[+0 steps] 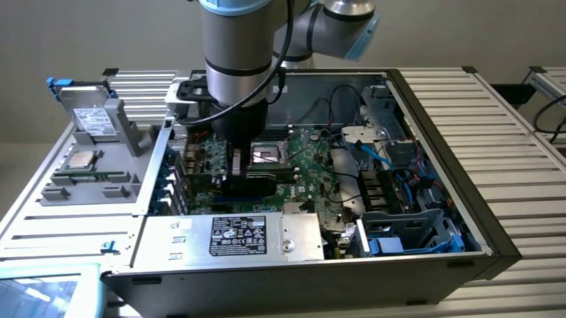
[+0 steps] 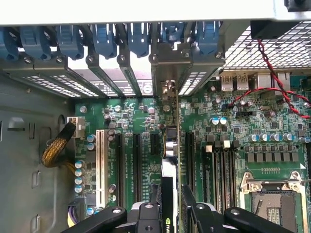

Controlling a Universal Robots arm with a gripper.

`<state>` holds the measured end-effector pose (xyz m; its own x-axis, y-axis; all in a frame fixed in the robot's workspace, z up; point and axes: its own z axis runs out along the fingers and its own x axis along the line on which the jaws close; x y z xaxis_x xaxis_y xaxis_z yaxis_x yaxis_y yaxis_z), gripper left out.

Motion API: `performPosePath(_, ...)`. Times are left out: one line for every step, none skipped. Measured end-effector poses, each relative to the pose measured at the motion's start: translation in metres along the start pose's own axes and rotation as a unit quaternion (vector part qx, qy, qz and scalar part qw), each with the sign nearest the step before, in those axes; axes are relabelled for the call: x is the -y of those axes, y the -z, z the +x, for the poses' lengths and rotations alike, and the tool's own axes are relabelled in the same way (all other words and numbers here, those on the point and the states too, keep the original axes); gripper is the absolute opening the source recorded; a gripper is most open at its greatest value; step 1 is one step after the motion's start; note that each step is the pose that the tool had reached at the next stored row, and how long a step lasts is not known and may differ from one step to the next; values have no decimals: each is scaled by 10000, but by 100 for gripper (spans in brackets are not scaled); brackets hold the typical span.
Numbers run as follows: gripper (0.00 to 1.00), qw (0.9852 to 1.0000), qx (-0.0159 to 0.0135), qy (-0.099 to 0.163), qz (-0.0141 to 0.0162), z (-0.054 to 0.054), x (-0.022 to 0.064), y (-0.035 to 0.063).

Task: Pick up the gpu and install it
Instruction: 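Insert the gpu into the slot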

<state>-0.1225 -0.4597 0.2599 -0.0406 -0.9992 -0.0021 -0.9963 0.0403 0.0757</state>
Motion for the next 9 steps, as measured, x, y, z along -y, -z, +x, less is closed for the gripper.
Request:
performPosePath(28,10000,4,-4,0,-1,-1,-3)
performPosePath(28,10000,6,-7,-1,-1,-1,-4)
performPosePath(28,10000,7,-7,0,-1,-1,-4)
performPosePath(28,10000,8,-8,0,-2,-1,-4)
performPosePath(28,10000,8,-8,-1,-1,-1,-5)
performPosePath(28,10000,10,-8,-3,-2,-2,-5)
performPosePath(28,10000,18,-8,-7,-2,-2,-5)
performPosePath(28,10000,31,-7,-12,-1,0,-4)
performPosePath(28,10000,48,-5,-17,-1,1,-4)
